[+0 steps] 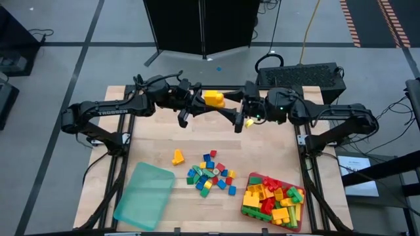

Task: Sort blocks by size
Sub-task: Put the 2-stud yellow game piece into the pink bin

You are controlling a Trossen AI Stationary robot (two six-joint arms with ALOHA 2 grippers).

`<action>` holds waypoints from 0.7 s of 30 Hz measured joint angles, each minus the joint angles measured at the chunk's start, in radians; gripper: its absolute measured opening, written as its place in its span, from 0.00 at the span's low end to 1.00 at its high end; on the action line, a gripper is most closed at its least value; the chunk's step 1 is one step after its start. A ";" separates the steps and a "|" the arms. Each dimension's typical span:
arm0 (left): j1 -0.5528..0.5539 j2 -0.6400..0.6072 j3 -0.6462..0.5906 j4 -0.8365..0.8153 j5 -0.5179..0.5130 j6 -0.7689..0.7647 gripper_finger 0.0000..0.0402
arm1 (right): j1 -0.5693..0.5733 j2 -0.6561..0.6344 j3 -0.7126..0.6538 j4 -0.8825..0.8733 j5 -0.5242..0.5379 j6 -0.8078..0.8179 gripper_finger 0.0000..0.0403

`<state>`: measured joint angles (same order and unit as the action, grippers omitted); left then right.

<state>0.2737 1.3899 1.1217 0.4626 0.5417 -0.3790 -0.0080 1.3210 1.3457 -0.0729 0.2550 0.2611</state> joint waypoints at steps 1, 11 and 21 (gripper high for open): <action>0.000 0.000 0.000 -0.001 0.000 0.000 0.02 | -0.005 0.003 0.000 -0.002 0.000 0.000 0.72; 0.000 0.000 0.000 -0.002 -0.007 0.003 0.02 | -0.069 0.003 0.000 0.102 -0.063 -0.055 0.72; -0.002 0.000 -0.001 -0.007 -0.011 0.022 0.02 | -0.091 0.052 0.002 0.123 -0.124 -0.036 0.72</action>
<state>0.2715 1.3899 1.1206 0.4557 0.5309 -0.3571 -0.0994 1.3731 1.3472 0.0505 0.1315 0.2250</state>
